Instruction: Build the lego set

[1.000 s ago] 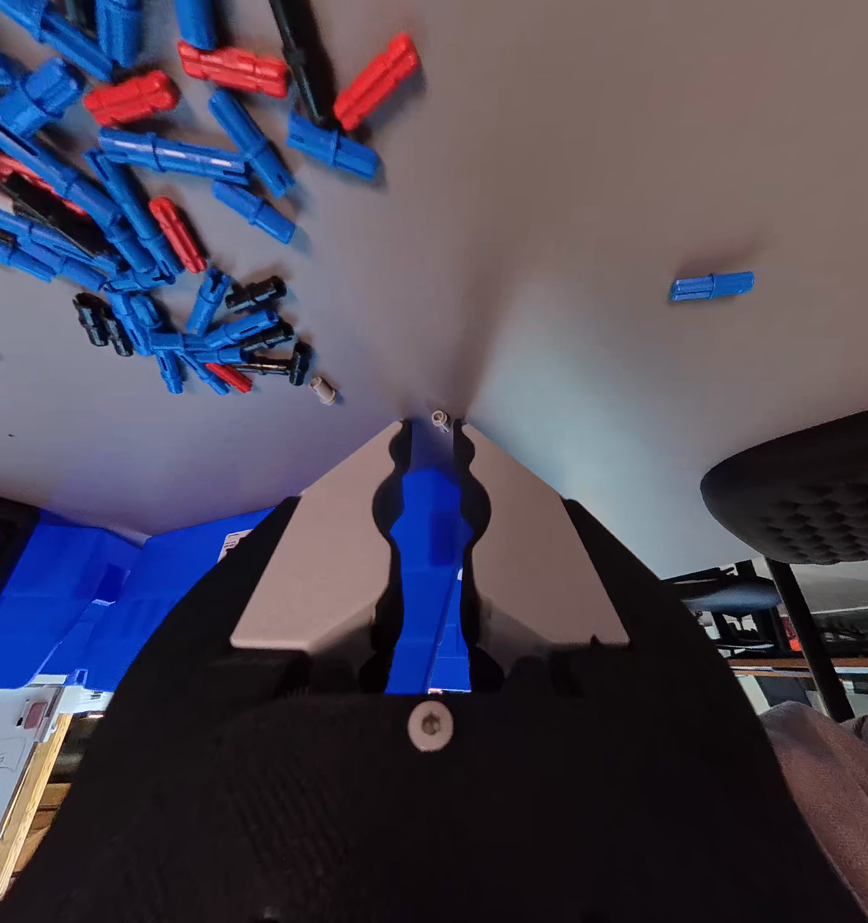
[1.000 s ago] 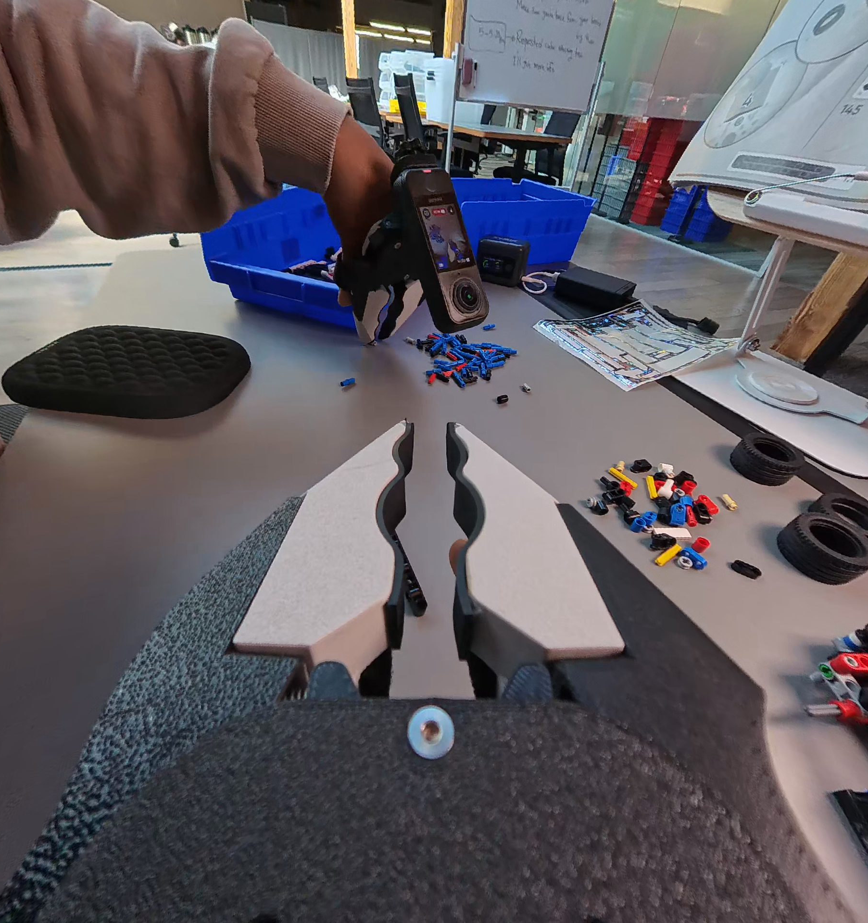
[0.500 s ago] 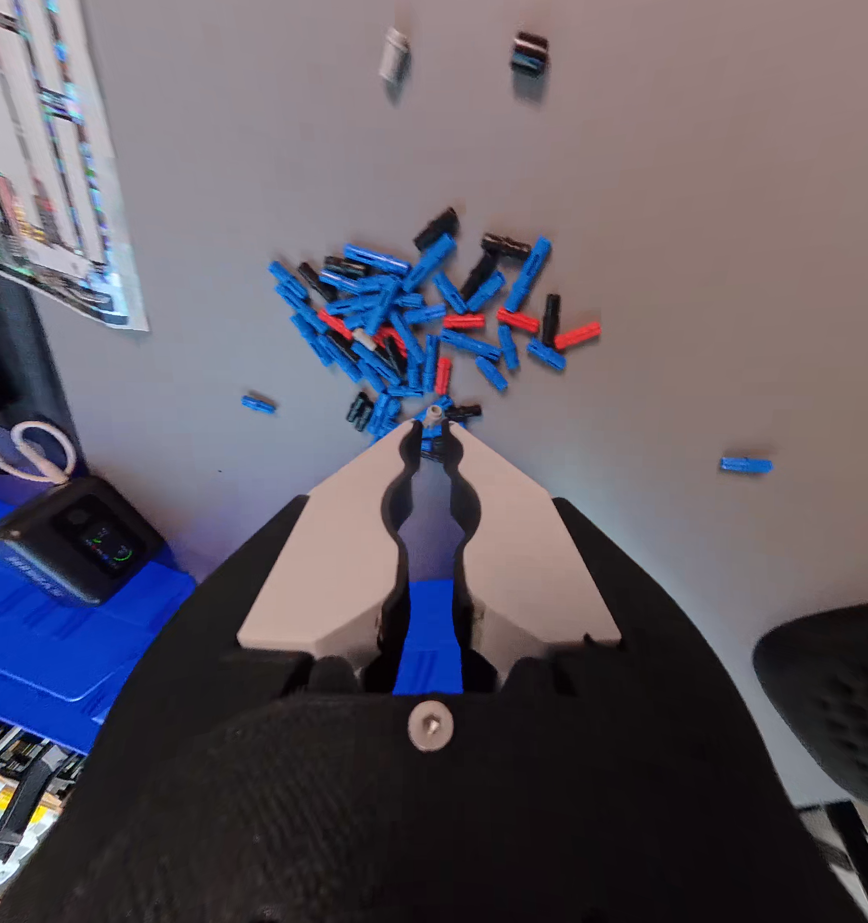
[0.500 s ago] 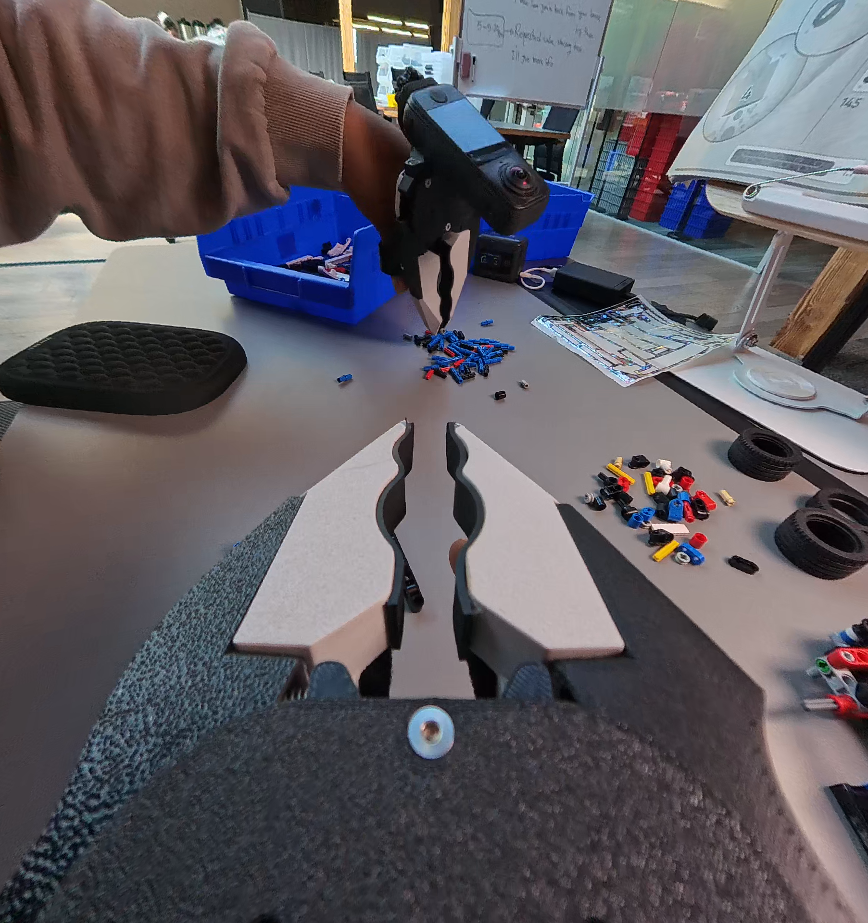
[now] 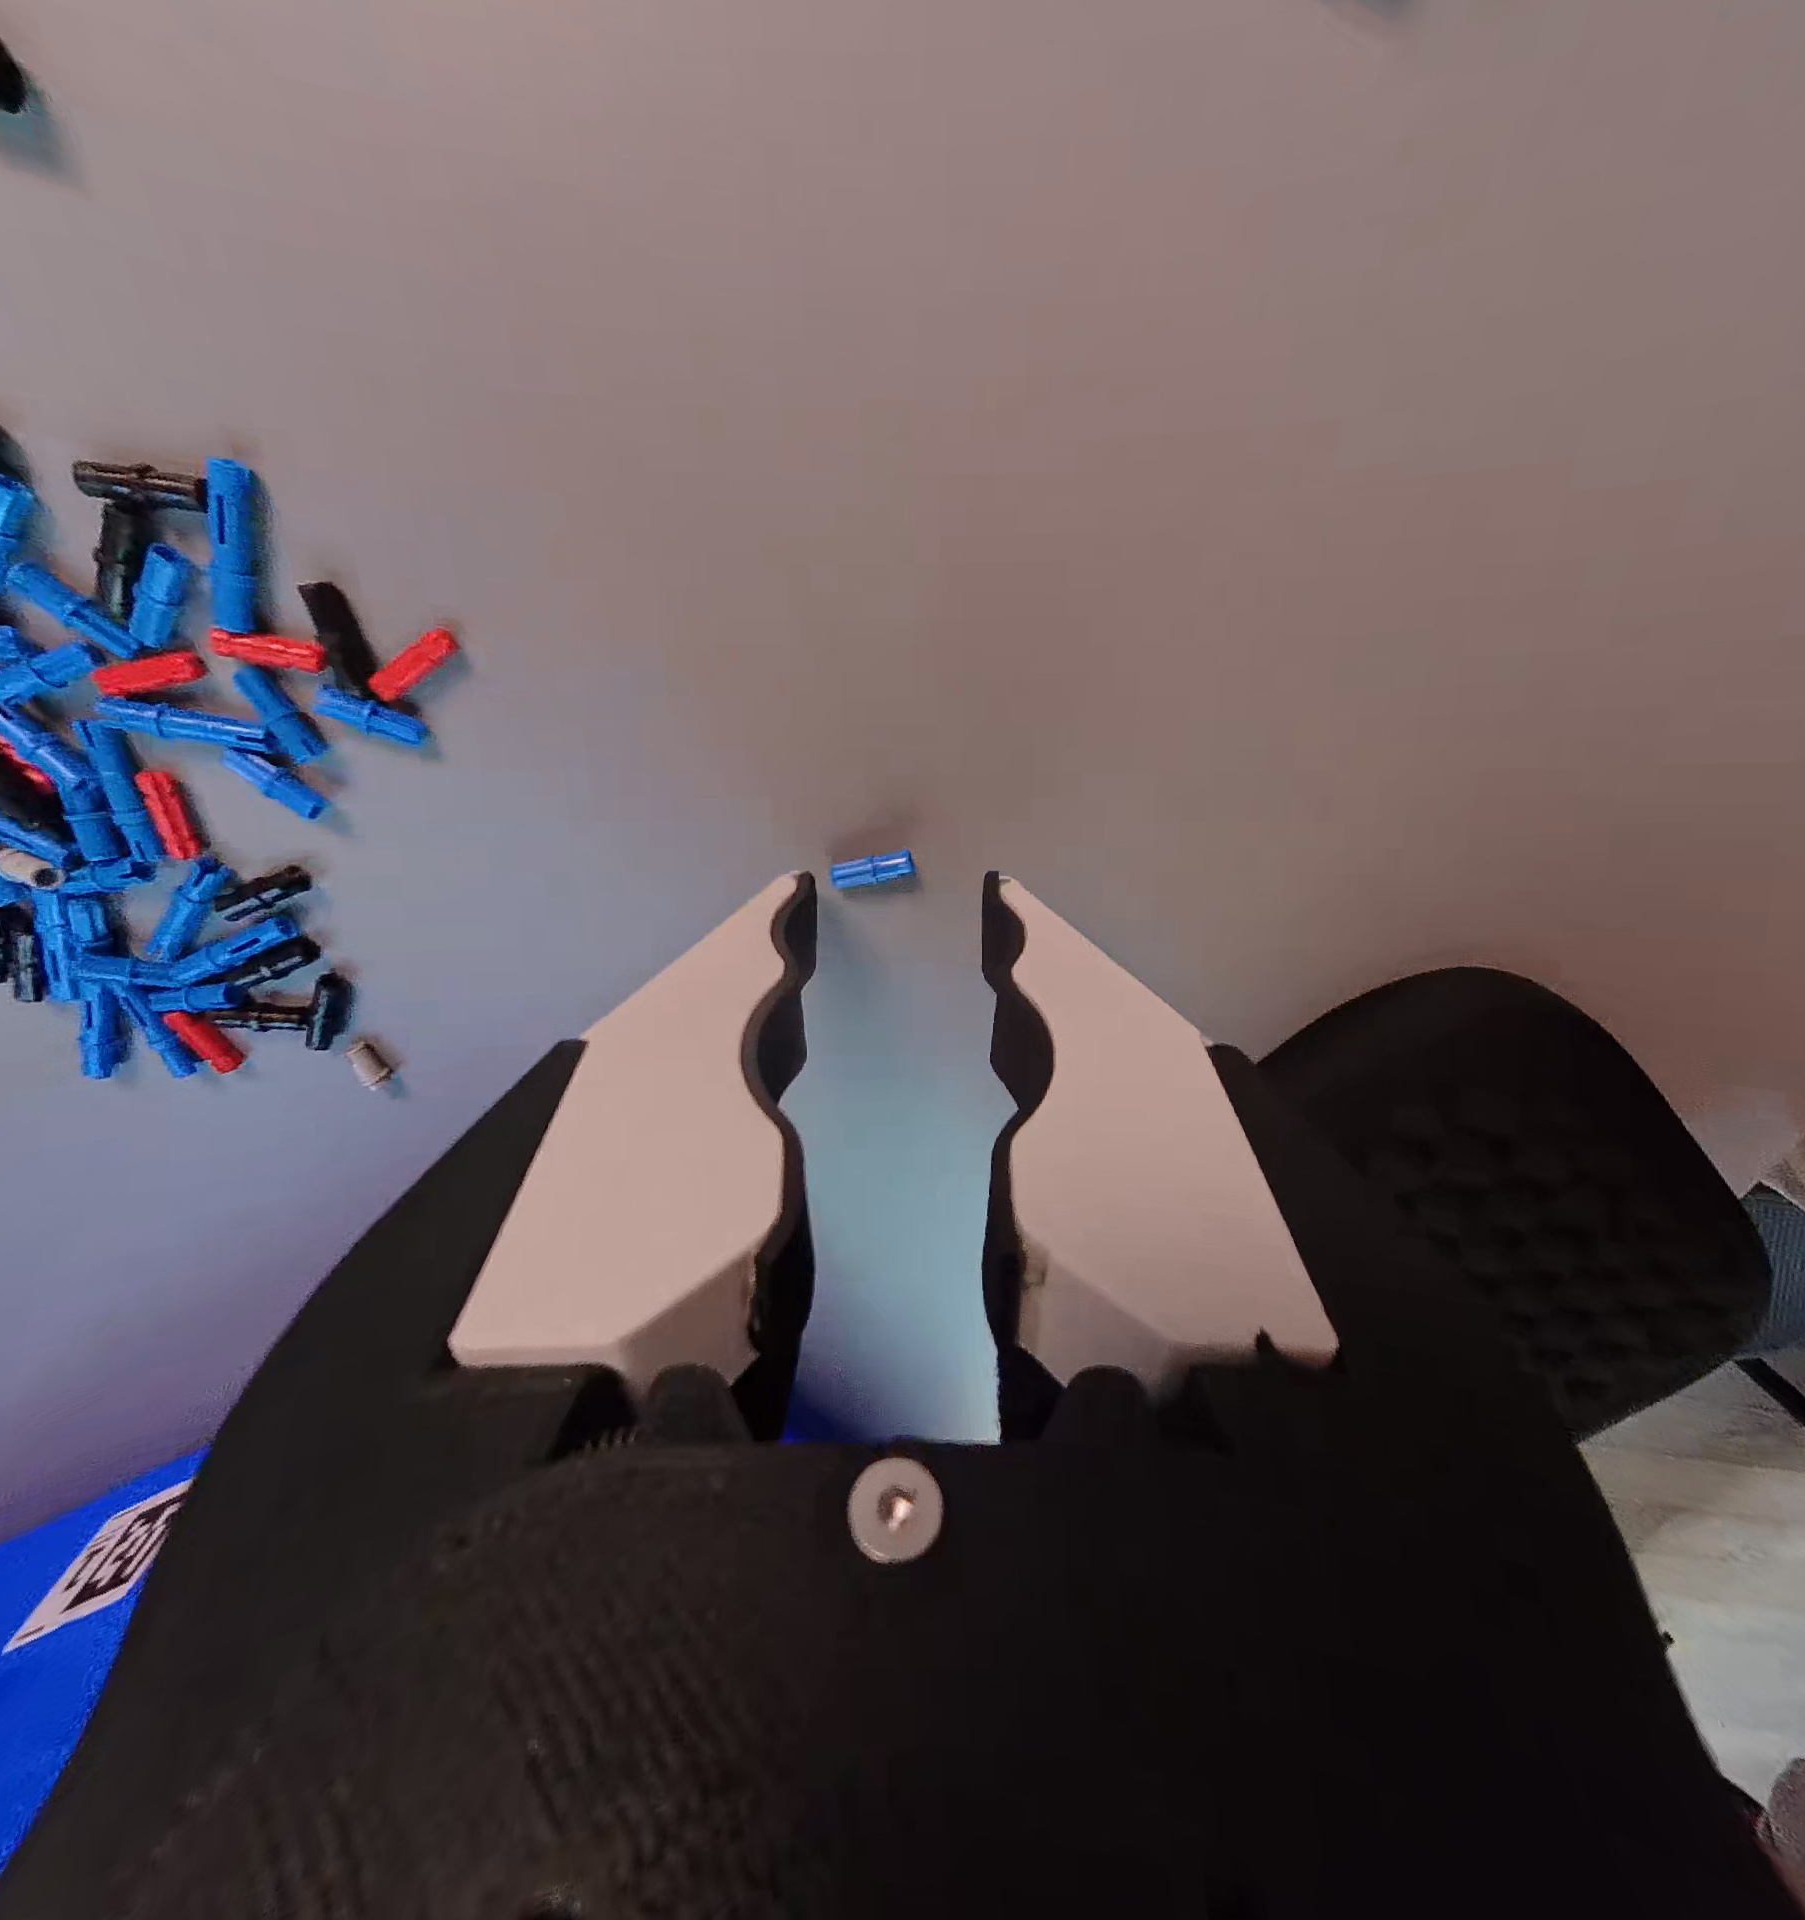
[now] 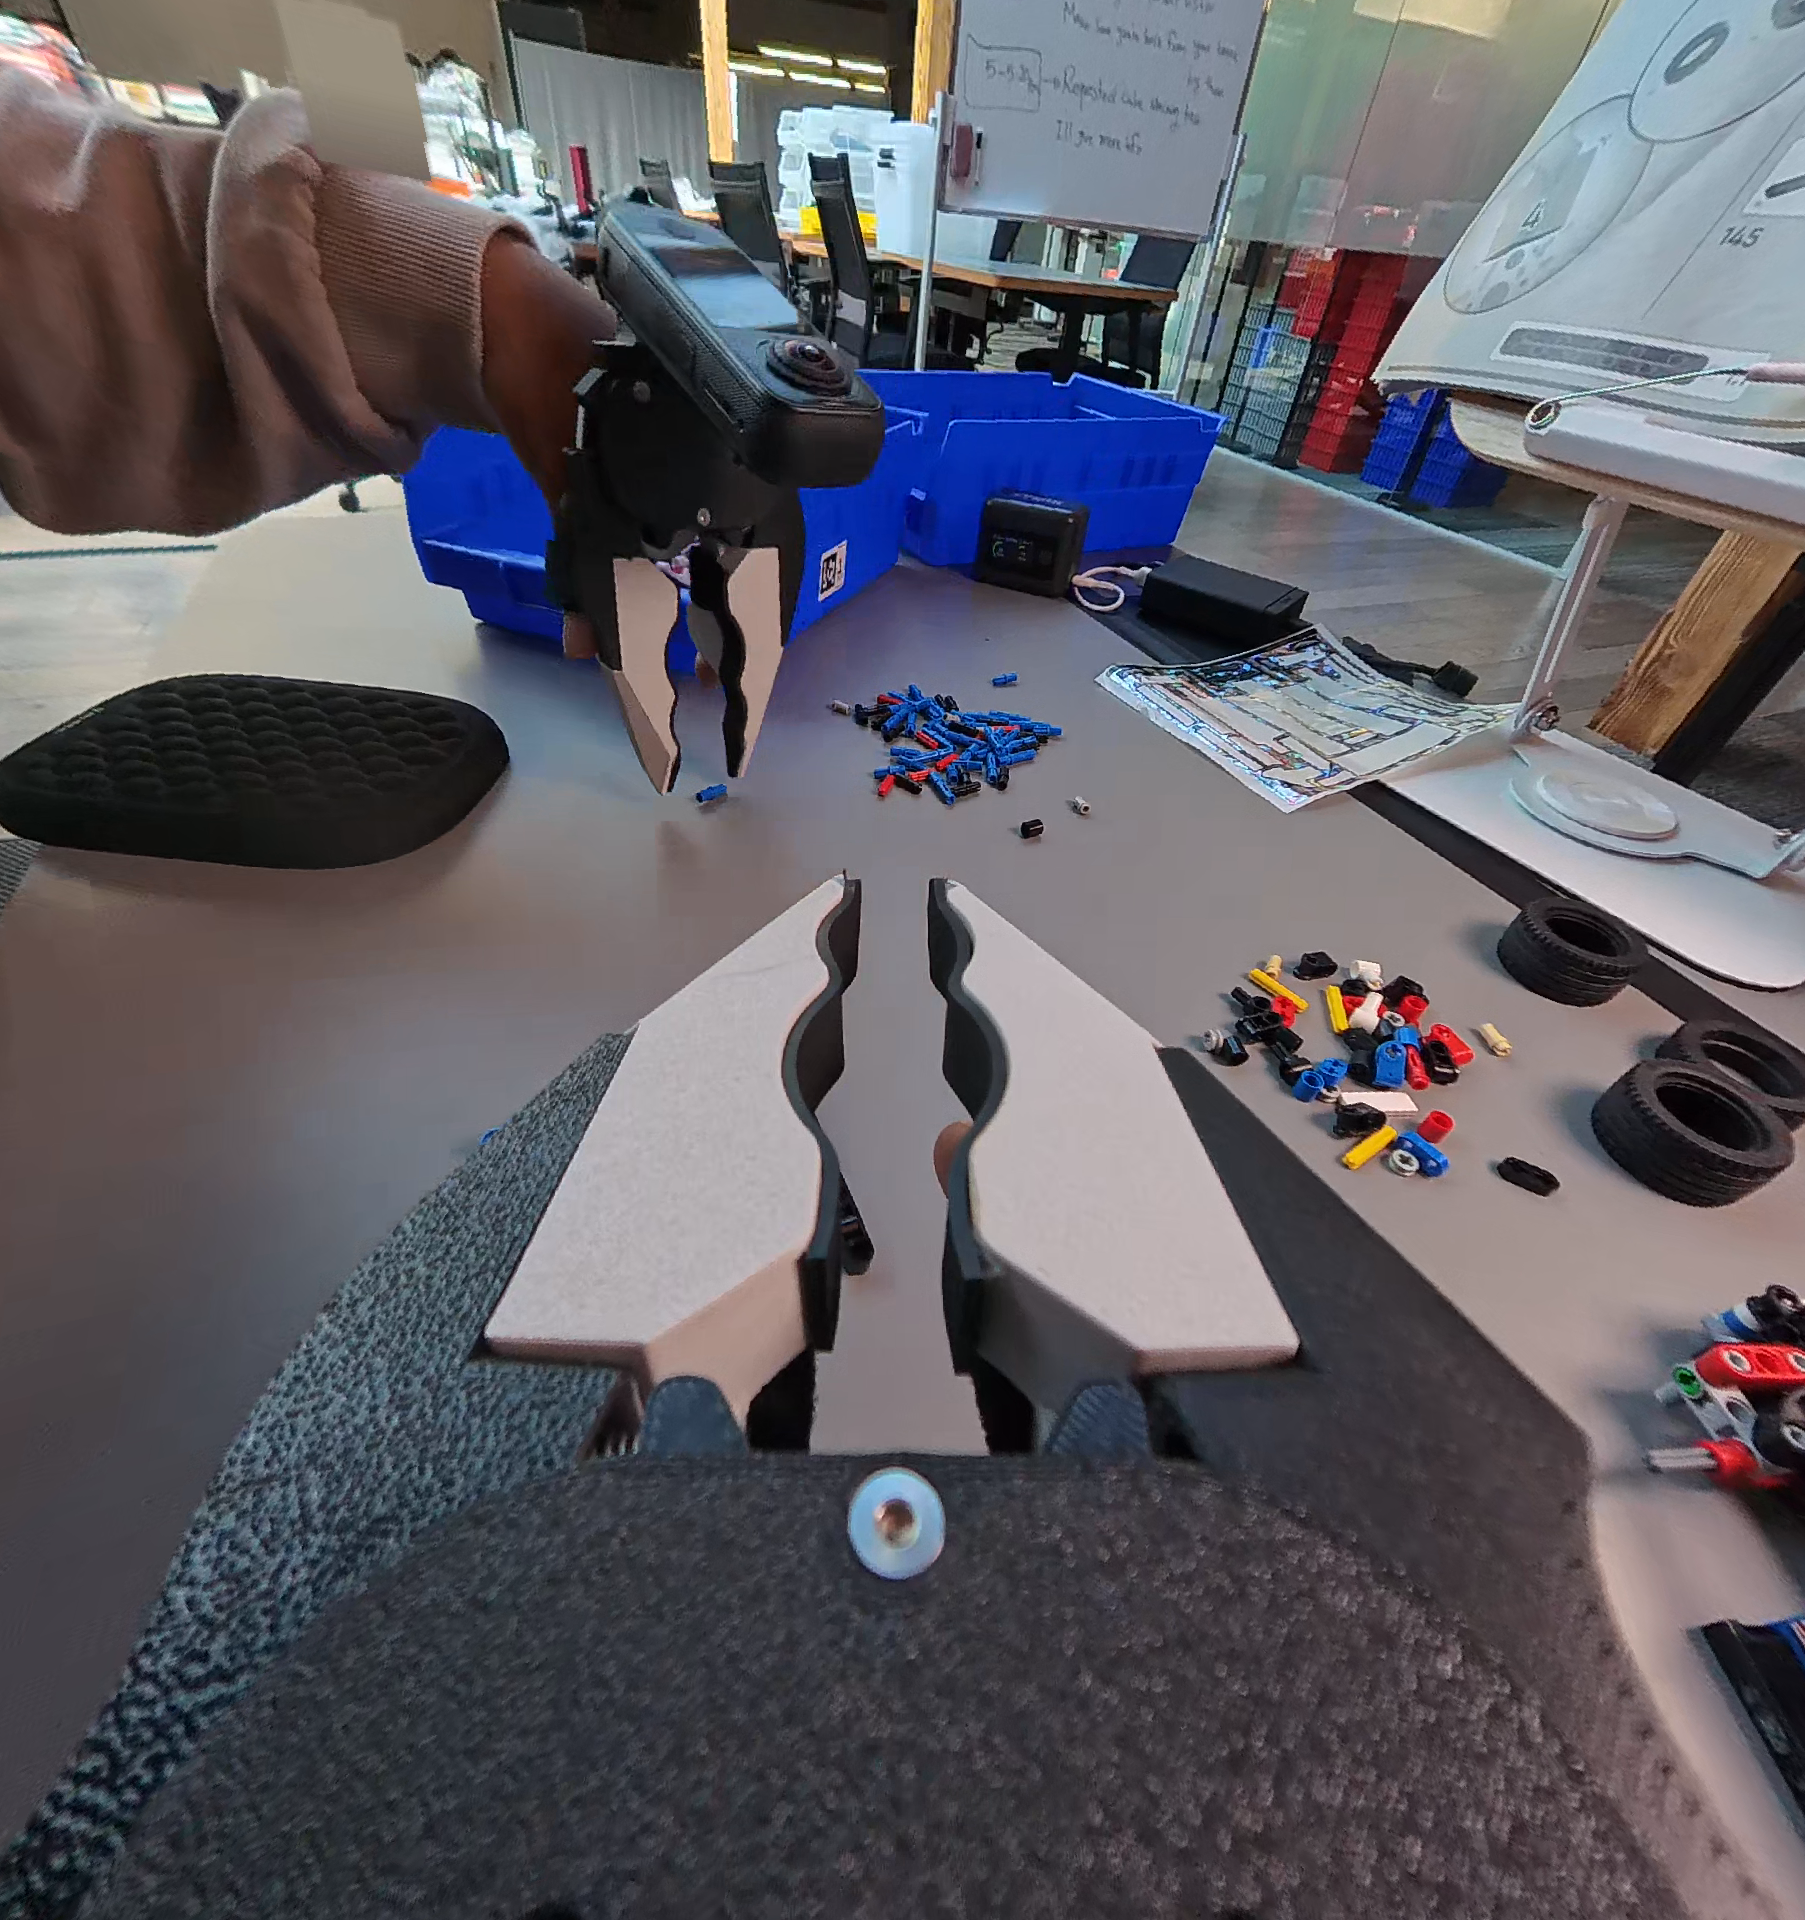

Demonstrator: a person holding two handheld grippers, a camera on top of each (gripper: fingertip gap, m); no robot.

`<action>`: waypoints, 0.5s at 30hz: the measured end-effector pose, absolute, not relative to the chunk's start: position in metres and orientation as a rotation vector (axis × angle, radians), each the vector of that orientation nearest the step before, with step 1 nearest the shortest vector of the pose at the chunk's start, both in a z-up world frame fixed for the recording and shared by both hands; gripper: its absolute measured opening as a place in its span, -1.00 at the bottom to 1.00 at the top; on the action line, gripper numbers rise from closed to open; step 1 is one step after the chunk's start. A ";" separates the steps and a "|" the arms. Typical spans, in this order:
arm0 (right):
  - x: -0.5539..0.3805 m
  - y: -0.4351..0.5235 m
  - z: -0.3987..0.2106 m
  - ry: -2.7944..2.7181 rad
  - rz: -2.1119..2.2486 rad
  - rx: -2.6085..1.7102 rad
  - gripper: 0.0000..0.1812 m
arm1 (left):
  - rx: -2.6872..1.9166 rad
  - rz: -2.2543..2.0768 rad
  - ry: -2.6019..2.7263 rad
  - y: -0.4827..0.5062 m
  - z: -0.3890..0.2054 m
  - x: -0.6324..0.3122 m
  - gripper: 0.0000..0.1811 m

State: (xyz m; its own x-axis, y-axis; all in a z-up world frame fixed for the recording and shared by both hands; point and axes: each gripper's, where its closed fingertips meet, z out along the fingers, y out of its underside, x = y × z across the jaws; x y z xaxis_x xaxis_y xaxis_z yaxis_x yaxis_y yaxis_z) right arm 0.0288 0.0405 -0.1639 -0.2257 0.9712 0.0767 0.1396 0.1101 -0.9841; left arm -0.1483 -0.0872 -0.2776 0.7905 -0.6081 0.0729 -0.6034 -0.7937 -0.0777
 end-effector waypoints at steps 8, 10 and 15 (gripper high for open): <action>0.028 0.041 -0.167 -1.535 1.208 -1.143 -0.88 | -2.899 -0.119 0.918 -0.080 -0.283 -0.153 -0.84; 0.029 0.042 -0.167 -1.533 1.209 -1.143 -0.88 | -2.896 -0.080 0.937 -0.076 -0.282 -0.158 -0.84; 0.028 0.041 -0.169 -1.540 1.209 -1.148 -0.88 | -2.815 0.173 0.884 -0.030 -0.254 -0.192 -0.84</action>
State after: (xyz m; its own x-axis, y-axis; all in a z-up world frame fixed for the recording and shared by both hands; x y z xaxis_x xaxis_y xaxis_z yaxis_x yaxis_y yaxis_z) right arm 0.0278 0.0412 -0.1694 -0.2232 0.9717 0.0769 0.1561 0.1135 -0.9812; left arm -0.1916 -0.0296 -0.2541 0.8159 -0.5539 -0.1657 -0.5755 -0.8055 -0.1413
